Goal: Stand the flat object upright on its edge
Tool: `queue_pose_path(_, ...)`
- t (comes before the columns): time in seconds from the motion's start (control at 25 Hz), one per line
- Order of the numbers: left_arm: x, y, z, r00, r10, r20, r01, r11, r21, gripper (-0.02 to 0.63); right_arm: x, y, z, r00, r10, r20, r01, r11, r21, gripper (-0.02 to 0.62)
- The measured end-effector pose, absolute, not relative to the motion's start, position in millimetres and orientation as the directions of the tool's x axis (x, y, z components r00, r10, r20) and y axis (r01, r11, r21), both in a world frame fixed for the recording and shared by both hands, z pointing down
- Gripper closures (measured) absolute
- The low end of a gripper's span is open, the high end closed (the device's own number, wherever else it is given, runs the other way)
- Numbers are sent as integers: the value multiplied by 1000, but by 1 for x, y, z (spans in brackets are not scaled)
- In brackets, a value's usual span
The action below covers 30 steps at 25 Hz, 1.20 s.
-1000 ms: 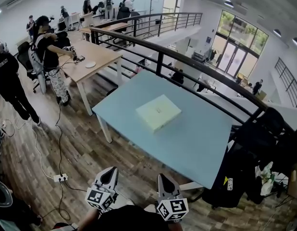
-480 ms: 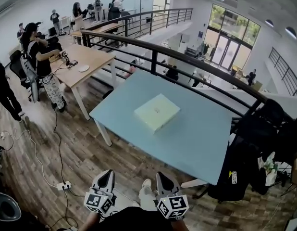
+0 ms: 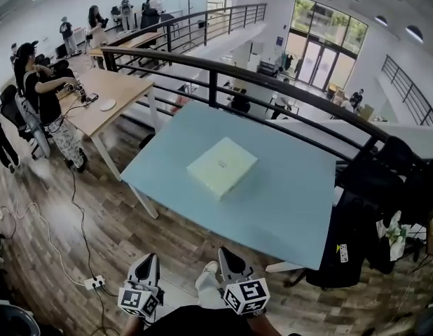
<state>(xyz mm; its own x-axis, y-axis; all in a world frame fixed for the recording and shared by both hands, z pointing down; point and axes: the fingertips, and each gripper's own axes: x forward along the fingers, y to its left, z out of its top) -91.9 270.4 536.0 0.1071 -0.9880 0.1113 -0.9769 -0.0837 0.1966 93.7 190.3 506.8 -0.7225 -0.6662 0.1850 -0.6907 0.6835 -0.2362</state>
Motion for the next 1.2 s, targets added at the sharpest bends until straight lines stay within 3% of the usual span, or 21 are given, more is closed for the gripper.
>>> queue_pose_path(0.6,-127,93,511,193,-977,95,-971,-176,160,604,55,43,498,-687,-707,165,-722,640,-264,589)
queue_pose_path(1.2,-97,-25,526,356,-930,96,-930,-341,138,604,98,-29,508,-561,-810,174,-819,510,-264,590)
